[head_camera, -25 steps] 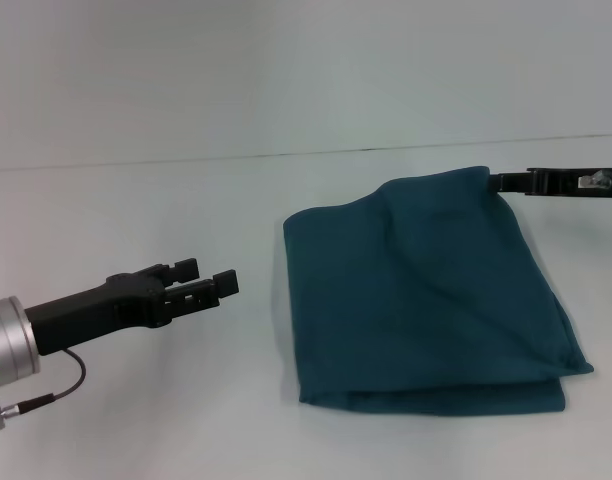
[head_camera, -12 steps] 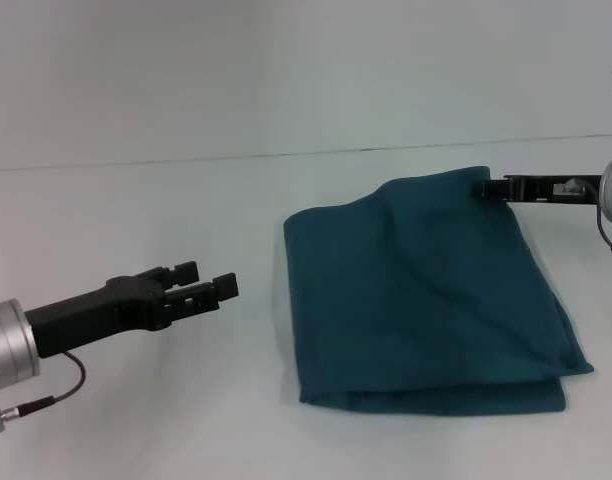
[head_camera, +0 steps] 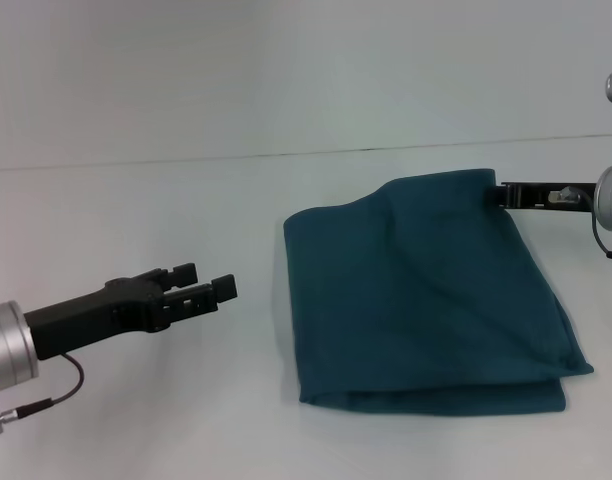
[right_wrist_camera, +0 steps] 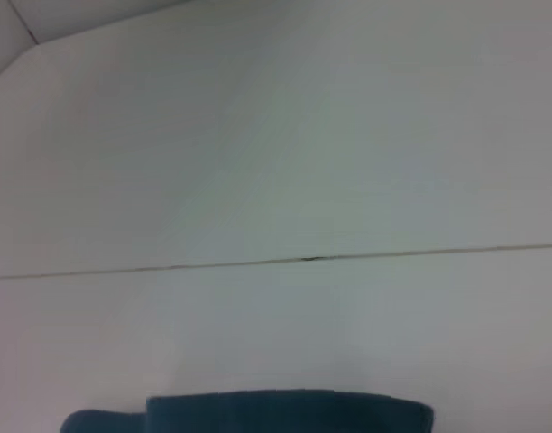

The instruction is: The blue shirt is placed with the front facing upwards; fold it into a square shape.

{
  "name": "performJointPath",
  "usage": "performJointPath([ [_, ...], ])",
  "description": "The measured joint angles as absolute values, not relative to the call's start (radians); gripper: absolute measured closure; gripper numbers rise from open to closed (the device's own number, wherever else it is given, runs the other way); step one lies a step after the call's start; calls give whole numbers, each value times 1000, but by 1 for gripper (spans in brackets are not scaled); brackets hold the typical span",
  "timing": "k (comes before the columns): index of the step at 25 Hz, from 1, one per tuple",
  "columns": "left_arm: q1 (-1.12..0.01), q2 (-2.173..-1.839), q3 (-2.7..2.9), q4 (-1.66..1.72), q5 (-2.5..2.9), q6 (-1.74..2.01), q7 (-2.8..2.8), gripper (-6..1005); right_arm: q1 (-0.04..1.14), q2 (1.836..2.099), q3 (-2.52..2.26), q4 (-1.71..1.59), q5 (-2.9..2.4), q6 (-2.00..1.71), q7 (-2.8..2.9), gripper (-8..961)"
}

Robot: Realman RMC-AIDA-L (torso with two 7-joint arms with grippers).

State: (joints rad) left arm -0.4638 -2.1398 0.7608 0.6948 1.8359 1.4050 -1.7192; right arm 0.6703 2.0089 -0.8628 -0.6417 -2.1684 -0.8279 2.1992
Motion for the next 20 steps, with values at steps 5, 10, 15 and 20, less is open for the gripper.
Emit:
performJointPath([
  [5,-461,-2140,761,695,1836,1405,-1718,96,662,2011,-857,-646,-2151,-822,2179,866],
  [10,-461,-2141,761,695,1835,1406,-1719,97,632,2012,-853,-662,-2103,-802,2164,952],
  [15,-459,-2141,756,696,1831,1412,-1720,96,621,2010,-852,-656,-2102,-788,2166,934],
  [20,-462,-2141,753,696,1830,1414,-1719,96,606,2024,-851,-664,-2100,-768,2165,917],
])
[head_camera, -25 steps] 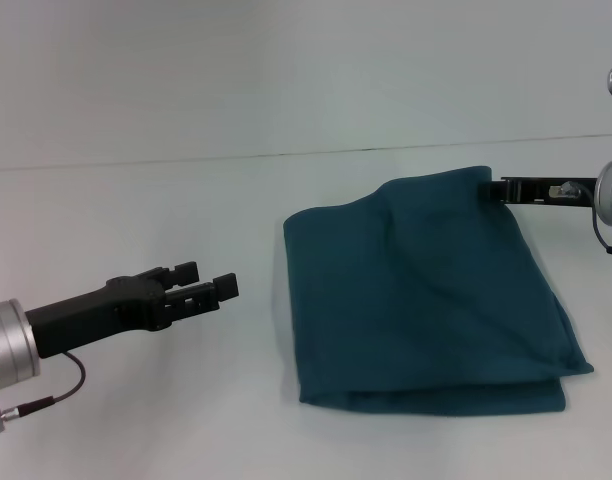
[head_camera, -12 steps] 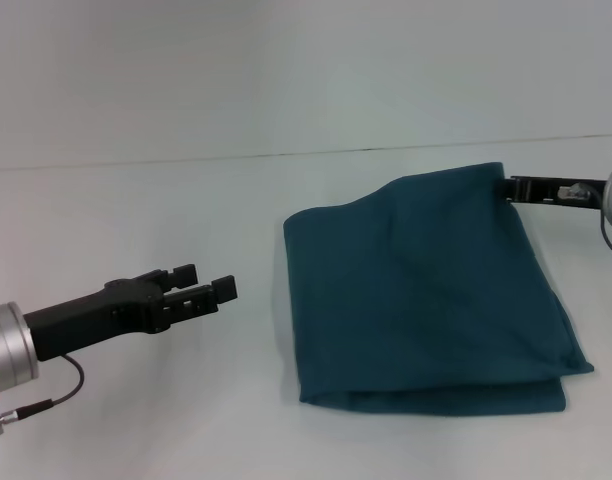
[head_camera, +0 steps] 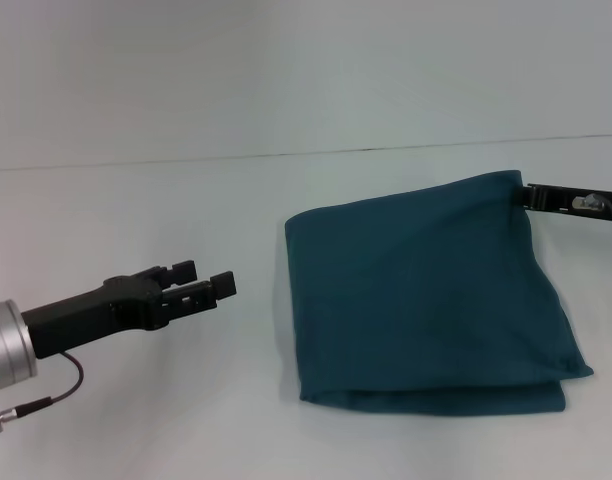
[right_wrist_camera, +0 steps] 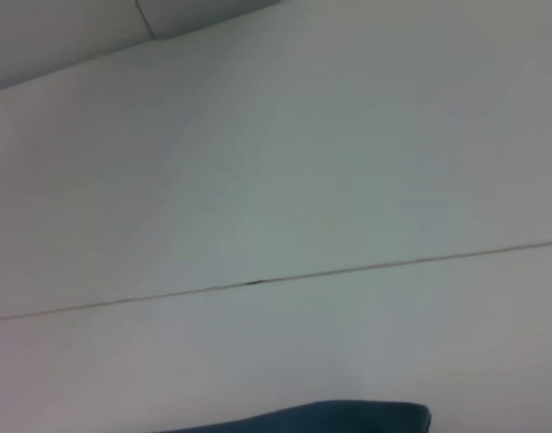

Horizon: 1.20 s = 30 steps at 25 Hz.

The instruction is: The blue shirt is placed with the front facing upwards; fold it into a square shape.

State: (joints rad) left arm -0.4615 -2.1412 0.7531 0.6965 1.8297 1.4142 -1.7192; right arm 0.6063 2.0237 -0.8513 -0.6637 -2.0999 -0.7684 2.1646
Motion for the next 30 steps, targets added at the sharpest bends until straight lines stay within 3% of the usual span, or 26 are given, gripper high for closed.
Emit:
performJointPath([
  [9,-463,-2140,750,699,1830,1414,-1720,97,559,2048,-842,-777,-2092,-787,2163,885],
  [14,-467,-2140,750,698,1829,1414,-1721,96,541,2057,-842,-832,-2077,-896,2159,651],
  [20,-468,-2141,751,697,1828,1411,-1721,96,558,2058,-847,-800,-2057,-971,2113,458],
  [25,-468,-2143,752,696,1828,1408,-1718,96,597,2062,-850,-712,-2057,-921,2058,660],
  [30,-469,-2144,752,696,1828,1410,-1718,97,631,2070,-852,-640,-2063,-828,1987,921],
])
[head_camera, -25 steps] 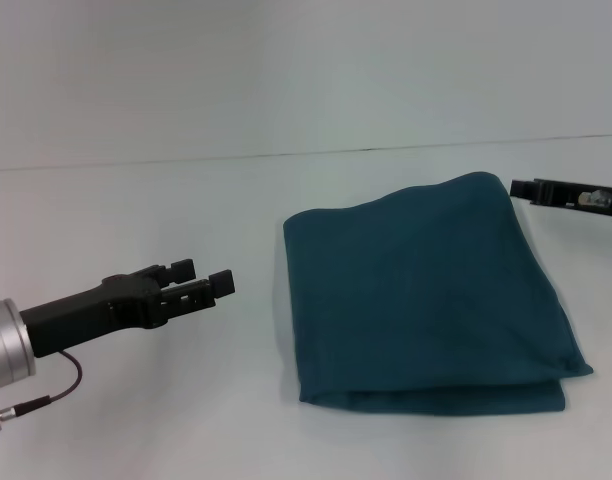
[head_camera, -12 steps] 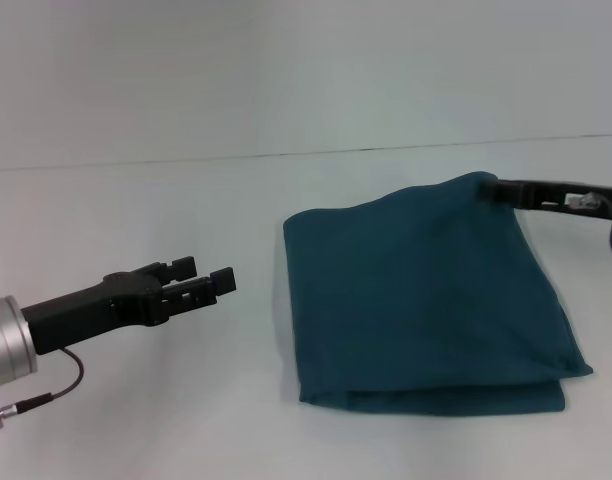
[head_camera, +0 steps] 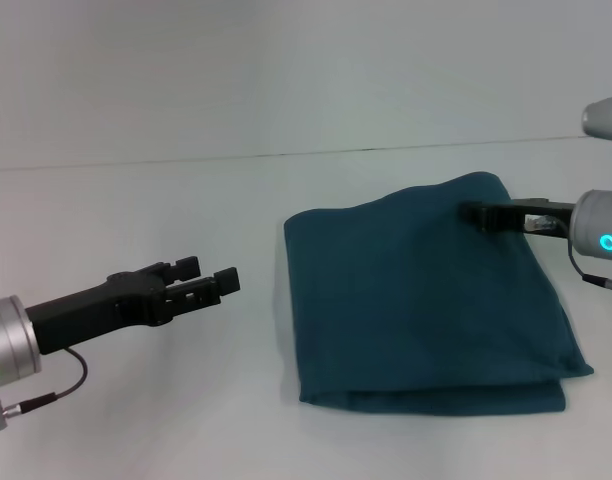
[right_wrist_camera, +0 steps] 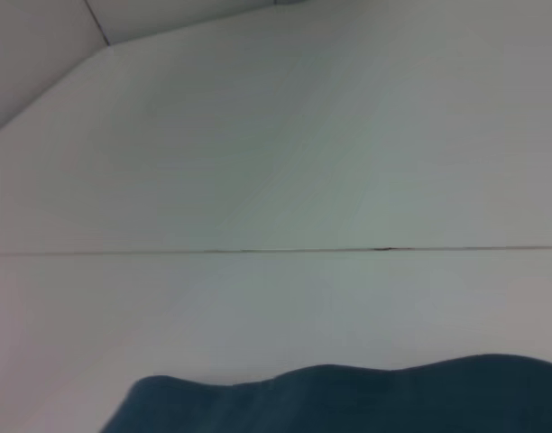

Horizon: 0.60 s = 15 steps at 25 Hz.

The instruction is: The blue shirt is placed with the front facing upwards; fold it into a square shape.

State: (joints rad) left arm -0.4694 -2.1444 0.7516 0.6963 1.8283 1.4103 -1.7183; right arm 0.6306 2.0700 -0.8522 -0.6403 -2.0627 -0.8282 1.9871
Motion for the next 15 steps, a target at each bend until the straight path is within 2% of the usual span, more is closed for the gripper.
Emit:
performJointPath([
  [15,-469,-2143,750,695,1833,1407,-1716,96,669,2086,-868,-541,-2058,-639,1860,955],
])
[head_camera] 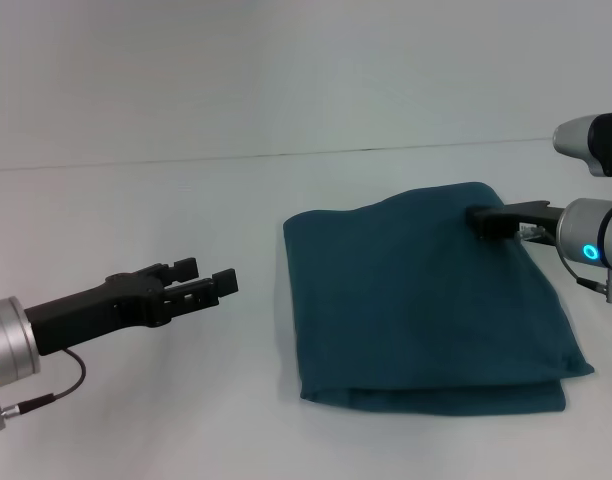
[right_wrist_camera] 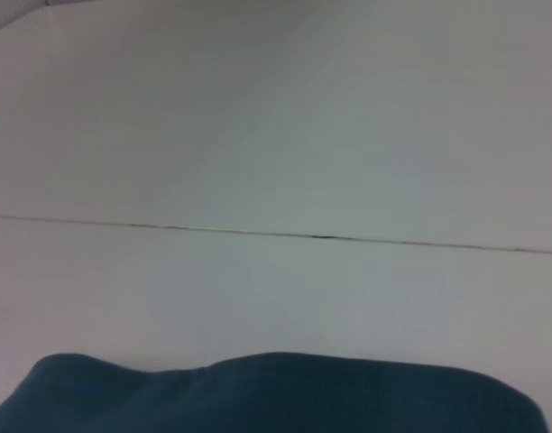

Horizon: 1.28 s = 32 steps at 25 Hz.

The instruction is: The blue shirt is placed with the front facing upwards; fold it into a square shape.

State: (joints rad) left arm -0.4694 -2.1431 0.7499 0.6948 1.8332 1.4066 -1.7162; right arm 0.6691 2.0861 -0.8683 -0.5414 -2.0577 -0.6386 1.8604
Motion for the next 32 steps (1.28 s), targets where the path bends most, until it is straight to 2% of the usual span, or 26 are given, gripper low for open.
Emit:
performJointPath([
  [15,-465,-2147,752,695,1829,1406,-1714,96,654,2088,-879,-559,-2017,-609,1824,954],
  [23,-464,-2147,752,695,1831,1412,-1720,97,557,2086,-872,-713,-1883,-768,1798,955],
  [29,-474,-2150,757,670,1837,1406,-1722,96,460,2070,-853,-859,-1802,-972,1805,955],
  [32,-477,-2151,758,663,1837,1405,-1722,96,449,2064,-823,-872,-1794,-1030,1807,931],
])
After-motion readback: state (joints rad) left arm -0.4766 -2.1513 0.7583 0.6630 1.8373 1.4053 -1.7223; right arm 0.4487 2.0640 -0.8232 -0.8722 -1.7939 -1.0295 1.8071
